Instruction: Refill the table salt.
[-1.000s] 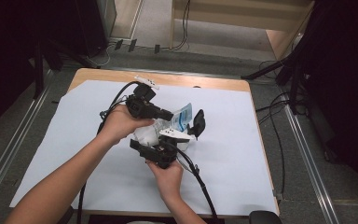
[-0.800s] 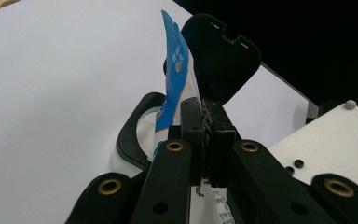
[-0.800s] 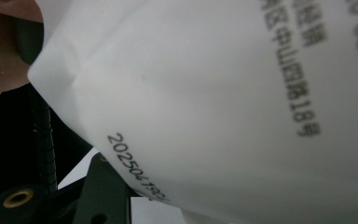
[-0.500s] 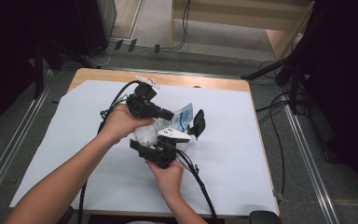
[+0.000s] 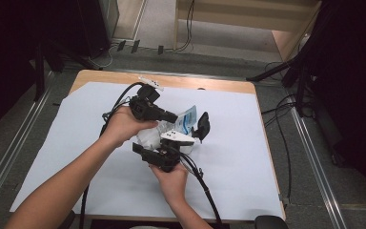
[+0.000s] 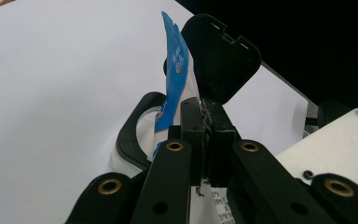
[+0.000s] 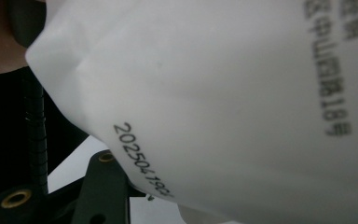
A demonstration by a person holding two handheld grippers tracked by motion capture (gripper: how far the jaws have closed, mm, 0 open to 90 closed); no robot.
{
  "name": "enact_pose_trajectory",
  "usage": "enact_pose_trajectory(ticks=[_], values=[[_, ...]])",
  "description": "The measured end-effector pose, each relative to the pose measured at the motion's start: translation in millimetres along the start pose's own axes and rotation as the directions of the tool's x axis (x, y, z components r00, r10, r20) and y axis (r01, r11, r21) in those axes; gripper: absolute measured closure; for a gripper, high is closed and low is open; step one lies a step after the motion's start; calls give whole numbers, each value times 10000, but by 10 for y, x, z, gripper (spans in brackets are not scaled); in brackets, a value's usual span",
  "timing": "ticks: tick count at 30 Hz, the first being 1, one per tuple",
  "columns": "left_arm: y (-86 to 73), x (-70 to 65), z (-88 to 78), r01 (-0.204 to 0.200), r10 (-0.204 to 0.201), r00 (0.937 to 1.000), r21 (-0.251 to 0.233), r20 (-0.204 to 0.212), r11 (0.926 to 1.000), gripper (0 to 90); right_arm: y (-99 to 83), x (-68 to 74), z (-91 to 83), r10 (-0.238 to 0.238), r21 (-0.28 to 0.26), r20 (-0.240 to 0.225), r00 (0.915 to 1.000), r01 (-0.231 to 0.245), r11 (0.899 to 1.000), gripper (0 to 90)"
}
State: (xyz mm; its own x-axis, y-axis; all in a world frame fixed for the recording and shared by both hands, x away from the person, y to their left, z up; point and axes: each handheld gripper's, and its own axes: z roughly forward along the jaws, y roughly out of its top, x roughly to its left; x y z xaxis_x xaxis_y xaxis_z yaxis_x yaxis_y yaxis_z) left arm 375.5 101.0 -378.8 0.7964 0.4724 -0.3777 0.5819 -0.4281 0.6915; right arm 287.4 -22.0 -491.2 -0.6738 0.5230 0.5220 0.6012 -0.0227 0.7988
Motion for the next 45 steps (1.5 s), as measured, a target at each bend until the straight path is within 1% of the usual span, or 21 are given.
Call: enact_pose_trajectory(ticks=[5, 9, 13, 17, 22, 31, 37, 42, 45], values=[[14, -10, -2, -43, 43, 10000, -2, -13, 10000, 894, 2, 6, -3, 217, -115, -90, 9997, -218, 9997, 536], [23, -13, 0, -31, 31, 10000, -35, 4, 10000, 893, 7, 2, -8, 201, -160, -70, 9998, -202, 9997, 537], [30, -7, 2, -59, 60, 10000, 22, -43, 10000, 893, 9, 0, -6, 311, -180, -107, 9995, -313, 9993, 537], [35, -6, 8, -4, 4, 10000, -16, -14, 10000, 893, 11, 2, -5, 514, -178, -166, 9985, -516, 9985, 537], [41, 3, 12, 50, -50, 10000, 120, -3, 9999, 896, 12, -3, 0, 565, -169, -168, 9983, -568, 9982, 537], [45, 15, 17, 115, -116, 9999, 104, 67, 9999, 894, 19, -7, 4, 723, -198, -242, 9971, -727, 9972, 539], [55, 12, 23, 28, -30, 9999, 149, 107, 9999, 891, 23, -10, 2, 731, -216, -210, 9971, -736, 9971, 540], [55, 2, 30, 96, -98, 9999, 107, 136, 9999, 890, 25, -13, -1, 684, -197, -171, 9975, -687, 9974, 540], [54, 4, 32, 42, -44, 9999, 127, 120, 9999, 890, 24, -15, 0, 657, -186, -152, 9977, -660, 9976, 540]])
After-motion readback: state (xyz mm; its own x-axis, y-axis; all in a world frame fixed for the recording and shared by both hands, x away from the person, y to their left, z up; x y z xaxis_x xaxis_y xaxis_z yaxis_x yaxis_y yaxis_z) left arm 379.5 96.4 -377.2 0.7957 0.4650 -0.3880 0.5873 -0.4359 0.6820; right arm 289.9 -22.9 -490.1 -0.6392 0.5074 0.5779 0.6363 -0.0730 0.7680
